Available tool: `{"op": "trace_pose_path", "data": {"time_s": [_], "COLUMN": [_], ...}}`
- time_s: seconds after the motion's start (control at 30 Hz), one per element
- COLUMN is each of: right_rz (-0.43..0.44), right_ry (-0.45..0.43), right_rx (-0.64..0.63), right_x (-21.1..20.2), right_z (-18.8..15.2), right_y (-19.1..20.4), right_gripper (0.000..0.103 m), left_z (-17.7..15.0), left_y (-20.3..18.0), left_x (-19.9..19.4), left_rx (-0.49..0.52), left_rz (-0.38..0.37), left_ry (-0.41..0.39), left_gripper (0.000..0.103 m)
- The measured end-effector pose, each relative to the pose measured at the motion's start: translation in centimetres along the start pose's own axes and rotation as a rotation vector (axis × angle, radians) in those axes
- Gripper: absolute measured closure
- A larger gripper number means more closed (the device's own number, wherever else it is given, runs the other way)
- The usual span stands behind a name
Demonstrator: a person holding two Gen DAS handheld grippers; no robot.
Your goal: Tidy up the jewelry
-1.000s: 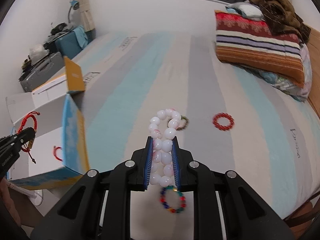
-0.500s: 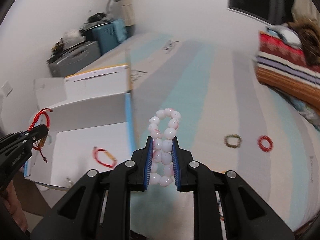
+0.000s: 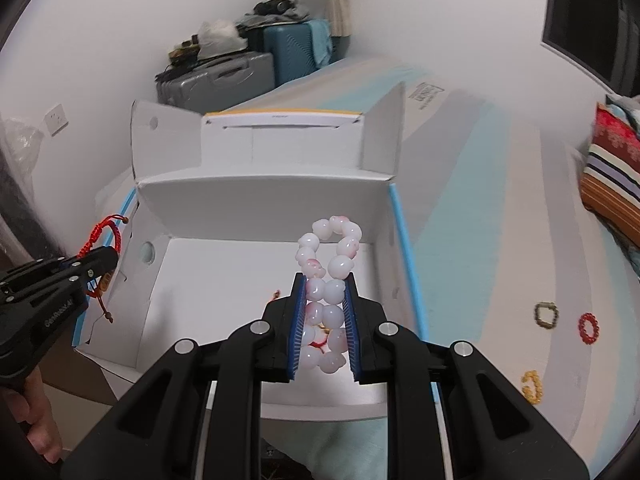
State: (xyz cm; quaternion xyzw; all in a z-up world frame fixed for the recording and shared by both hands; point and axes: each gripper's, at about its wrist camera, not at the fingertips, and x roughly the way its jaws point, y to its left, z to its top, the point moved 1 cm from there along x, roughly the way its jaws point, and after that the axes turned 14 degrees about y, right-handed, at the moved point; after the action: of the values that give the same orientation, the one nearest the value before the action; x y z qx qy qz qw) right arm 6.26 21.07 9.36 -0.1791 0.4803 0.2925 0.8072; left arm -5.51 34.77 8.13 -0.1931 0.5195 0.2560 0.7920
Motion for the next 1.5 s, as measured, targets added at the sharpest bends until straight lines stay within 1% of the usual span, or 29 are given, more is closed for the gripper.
{"op": "trace_pose_path", "data": {"time_s": [0.17,0.27,0.53,0.67,0.83,1.03,1.1,1.17,1.23,1.27,1.3,1.33,1.37,1.43,1.47,1.5], "right_rz": [0.006,0.011,0.012,0.019,0.016,0.012,0.011,0.014,0.013,0.007,0.01,0.013,0.008,0.003,0.005,0.006], "right_ry": [0.023,0.053,0.127,0.153,0.181,0.209,0.212,0.206,0.2,0.194,0.19,0.188,0.185,0.175,0.173,0.17], "right_rx": [-0.029,-0.034,-0.071,-0.068,-0.06,-0.063,-0.062,-0.066,-0.074,-0.072,-0.073,-0.075,-0.078,-0.077,-0.078,-0.079], "right_x": [1.8,3.3,7.1,8.4,9.2,10.7,10.6,10.4,10.2,10.0,9.9,9.7,9.6,9.3,9.2,9.0], "right_z": [0.1,0.1,-0.4,-0.4,-0.4,0.0,-0.1,-0.1,0.0,0.0,0.0,-0.1,-0.1,-0.2,-0.3,-0.4], "right_y": [1.4,1.8,2.4,2.3,2.1,2.9,3.0,3.1,3.3,3.4,3.4,3.4,3.5,3.5,3.4,3.4], "right_gripper": [0.086,0.086,0.086,0.086,0.086,0.085,0.084,0.079,0.066,0.063,0.058,0.051,0.047,0.037,0.035,0.029], "left_z": [0.0,0.1,0.3,0.3,0.5,0.6,0.5,0.5,0.5,0.5,0.5,0.5,0.5,0.4,0.3,0.3], "left_y": [0.9,0.9,0.9,1.1,1.1,0.9,1.0,1.0,1.1,1.2,1.3,1.3,1.3,1.0,0.9,0.9], "left_x": [1.7,2.8,6.5,7.8,8.5,8.8,8.7,8.6,8.4,8.3,8.1,8.0,7.9,7.5,7.0,6.7], "left_rx": [-0.009,-0.011,-0.009,-0.016,-0.018,-0.01,-0.016,-0.009,-0.013,-0.02,-0.024,-0.023,-0.022,-0.012,-0.015,-0.018], "left_rz": [0.003,0.002,0.005,0.01,0.017,0.022,0.019,0.029,0.033,0.039,0.039,0.027,0.023,0.026,0.037,0.039], "left_ry": [0.028,0.044,0.113,0.139,0.154,0.167,0.164,0.156,0.154,0.149,0.142,0.139,0.14,0.131,0.112,0.095], "left_gripper": [0.098,0.098,0.098,0.098,0.098,0.097,0.096,0.095,0.088,0.078,0.072,0.071,0.069,0.059,0.042,0.036]}}
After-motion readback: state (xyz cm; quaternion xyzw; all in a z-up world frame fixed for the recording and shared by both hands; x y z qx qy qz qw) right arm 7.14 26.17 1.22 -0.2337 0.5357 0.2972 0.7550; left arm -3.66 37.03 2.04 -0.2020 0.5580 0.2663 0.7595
